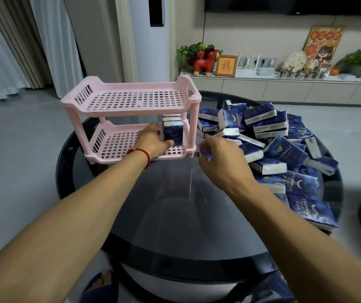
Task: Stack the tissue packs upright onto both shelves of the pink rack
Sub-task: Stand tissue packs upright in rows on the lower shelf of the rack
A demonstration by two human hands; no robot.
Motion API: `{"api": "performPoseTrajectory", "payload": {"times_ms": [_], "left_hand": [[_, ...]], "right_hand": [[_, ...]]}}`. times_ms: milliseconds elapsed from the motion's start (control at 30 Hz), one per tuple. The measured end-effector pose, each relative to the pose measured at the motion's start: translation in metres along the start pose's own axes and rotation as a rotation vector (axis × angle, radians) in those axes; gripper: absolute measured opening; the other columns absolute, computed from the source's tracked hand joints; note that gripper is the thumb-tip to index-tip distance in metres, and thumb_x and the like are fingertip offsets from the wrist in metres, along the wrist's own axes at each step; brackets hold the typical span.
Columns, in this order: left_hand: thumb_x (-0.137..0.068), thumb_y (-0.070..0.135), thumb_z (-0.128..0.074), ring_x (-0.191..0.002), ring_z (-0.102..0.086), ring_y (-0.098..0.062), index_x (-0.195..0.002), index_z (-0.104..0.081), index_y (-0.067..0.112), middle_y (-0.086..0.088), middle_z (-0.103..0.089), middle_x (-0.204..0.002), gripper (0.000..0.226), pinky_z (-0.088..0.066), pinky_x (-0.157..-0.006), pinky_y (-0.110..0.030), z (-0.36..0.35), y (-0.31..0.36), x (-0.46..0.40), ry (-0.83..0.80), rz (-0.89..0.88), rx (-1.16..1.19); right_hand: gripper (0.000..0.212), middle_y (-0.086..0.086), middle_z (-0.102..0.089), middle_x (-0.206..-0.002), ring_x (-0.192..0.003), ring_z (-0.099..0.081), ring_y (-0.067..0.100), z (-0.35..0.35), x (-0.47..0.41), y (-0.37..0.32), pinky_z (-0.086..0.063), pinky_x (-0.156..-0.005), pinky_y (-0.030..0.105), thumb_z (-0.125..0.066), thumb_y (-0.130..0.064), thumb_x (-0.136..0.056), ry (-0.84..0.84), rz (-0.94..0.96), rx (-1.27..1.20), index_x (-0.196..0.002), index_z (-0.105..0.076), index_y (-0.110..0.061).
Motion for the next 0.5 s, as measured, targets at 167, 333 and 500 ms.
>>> {"api": "performPoseTrajectory", "payload": {"times_ms": [167,333,500], "left_hand": [[-0.093,0.016,-0.062,-0.118,-0.056,-0.035,-0.131,-0.054,0.003,-0.018,-0.059,-0.124,0.041,-0.048,-0.101,-0.042,0.014,0.007,0.048,0.120,-0.109,-0.160],[-0.087,0.012,-0.063,-0.121,-0.044,-0.028,-0.130,-0.055,0.009,-0.011,-0.051,-0.126,0.044,-0.036,-0.103,-0.035,0.033,0.019,0.100,0.141,-0.234,-0.184],[-0.089,0.016,-0.068,-0.092,-0.066,-0.011,-0.102,-0.073,0.025,0.008,-0.069,-0.099,0.017,-0.051,-0.078,-0.017,0.033,0.040,0.149,-0.082,-0.218,0.158]], "right_hand": [[0.044,0.005,-0.060,-0.129,-0.125,-0.043,0.029,0.033,0.009,0.024,-0.037,-0.096,0.045,-0.068,-0.029,-0.087,0.053,-0.021,0.383,-0.130,-0.061,-0.023],[0.032,0.002,-0.065,-0.113,-0.112,-0.050,0.028,0.044,0.019,0.053,-0.029,-0.090,0.044,-0.066,-0.040,-0.087,0.046,-0.098,0.443,-0.115,-0.064,-0.024],[0.027,-0.001,-0.074,-0.102,-0.100,-0.062,0.028,0.070,0.028,0.055,-0.050,-0.083,0.041,-0.073,-0.032,-0.086,0.178,0.016,0.188,-0.111,-0.072,-0.023]]}}
Point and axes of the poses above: each hand's wrist, its own x-axis away from the middle knuckle, its own z-axis out of the back of the hand, y = z × x, the point moved 3 cm from there along -x, towards the middle knuckle
